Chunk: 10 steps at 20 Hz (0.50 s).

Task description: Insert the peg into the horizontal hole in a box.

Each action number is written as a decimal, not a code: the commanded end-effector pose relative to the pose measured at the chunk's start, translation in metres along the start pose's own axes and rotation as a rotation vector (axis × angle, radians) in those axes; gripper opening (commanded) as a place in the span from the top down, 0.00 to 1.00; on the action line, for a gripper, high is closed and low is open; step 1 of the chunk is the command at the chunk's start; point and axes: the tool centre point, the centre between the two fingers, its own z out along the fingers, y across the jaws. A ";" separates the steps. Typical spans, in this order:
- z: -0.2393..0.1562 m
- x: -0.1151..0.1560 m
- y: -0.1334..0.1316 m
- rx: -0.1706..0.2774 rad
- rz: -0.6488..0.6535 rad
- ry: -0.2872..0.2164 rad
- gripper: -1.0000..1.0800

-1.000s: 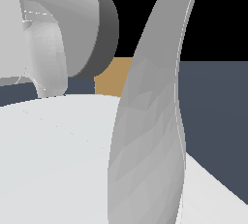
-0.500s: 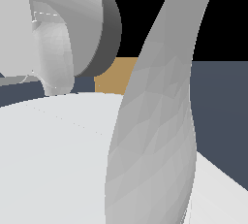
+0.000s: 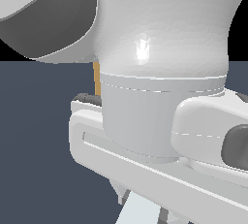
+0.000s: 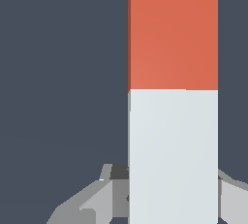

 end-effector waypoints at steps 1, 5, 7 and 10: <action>-0.008 0.031 0.002 -0.003 -0.101 0.001 1.00; -0.018 0.079 -0.002 -0.004 -0.259 0.000 1.00; -0.022 0.102 -0.007 -0.004 -0.336 0.000 1.00; -0.029 0.134 -0.018 -0.004 -0.449 0.000 1.00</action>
